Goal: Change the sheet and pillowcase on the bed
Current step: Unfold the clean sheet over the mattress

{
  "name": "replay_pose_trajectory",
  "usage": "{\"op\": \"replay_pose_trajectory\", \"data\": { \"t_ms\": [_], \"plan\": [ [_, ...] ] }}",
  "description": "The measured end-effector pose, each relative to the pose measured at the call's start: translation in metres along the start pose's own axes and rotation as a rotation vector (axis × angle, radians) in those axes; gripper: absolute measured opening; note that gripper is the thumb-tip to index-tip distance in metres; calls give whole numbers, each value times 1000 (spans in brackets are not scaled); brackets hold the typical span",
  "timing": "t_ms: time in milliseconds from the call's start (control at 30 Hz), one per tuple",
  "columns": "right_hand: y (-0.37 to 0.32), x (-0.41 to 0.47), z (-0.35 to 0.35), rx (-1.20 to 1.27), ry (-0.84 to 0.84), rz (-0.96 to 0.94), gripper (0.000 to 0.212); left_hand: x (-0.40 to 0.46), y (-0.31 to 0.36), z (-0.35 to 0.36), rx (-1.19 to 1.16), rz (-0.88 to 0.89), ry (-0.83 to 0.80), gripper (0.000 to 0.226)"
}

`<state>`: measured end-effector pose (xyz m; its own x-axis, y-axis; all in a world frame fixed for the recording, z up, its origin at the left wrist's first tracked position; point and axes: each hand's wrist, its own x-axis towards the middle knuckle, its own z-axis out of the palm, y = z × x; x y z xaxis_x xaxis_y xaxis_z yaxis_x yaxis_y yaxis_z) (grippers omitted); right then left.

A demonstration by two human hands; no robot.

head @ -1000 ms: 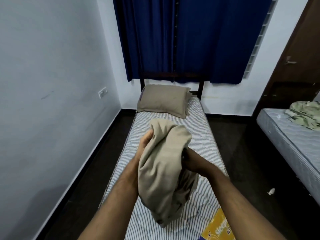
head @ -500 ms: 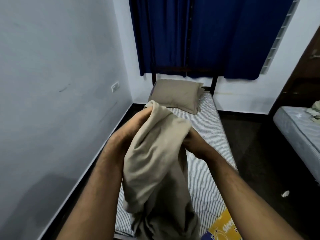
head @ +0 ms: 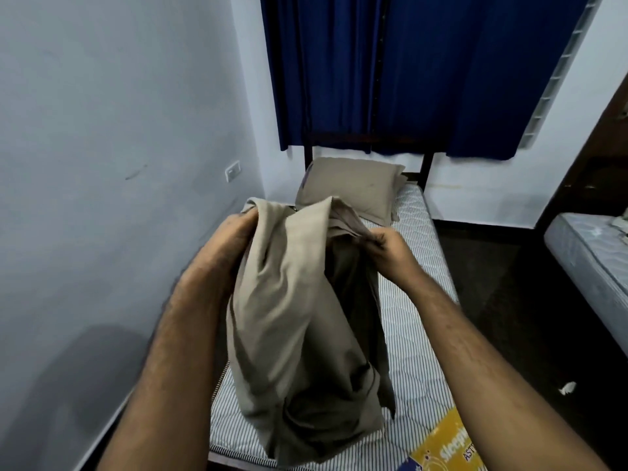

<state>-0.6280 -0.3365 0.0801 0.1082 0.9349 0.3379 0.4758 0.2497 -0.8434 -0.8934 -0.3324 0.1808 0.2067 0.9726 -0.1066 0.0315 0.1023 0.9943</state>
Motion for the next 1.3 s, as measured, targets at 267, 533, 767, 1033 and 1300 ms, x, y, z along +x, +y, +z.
{"op": "replay_pose_trajectory", "data": {
  "t_ms": [267, 533, 767, 1033, 1300],
  "plan": [
    [-27, 3, 9, 132, 498, 174, 40, 27, -49, 16, -264, 72, -290, 73],
    [-62, -6, 3, 341, 336, -41, 28, 0, -75, 71, 144, 239, -252, 122],
    [-40, -22, -22, 28, 163, -317, 21, 11, -81, 112, 218, 411, 21, 40],
    [47, -51, -25, -46, -231, 52, 73, 20, -59, 140, 476, 808, 205, 54],
    [90, -15, -97, -894, 127, 353, 27, 14, -51, 171, 1089, 887, 402, 24]
  ]
}}
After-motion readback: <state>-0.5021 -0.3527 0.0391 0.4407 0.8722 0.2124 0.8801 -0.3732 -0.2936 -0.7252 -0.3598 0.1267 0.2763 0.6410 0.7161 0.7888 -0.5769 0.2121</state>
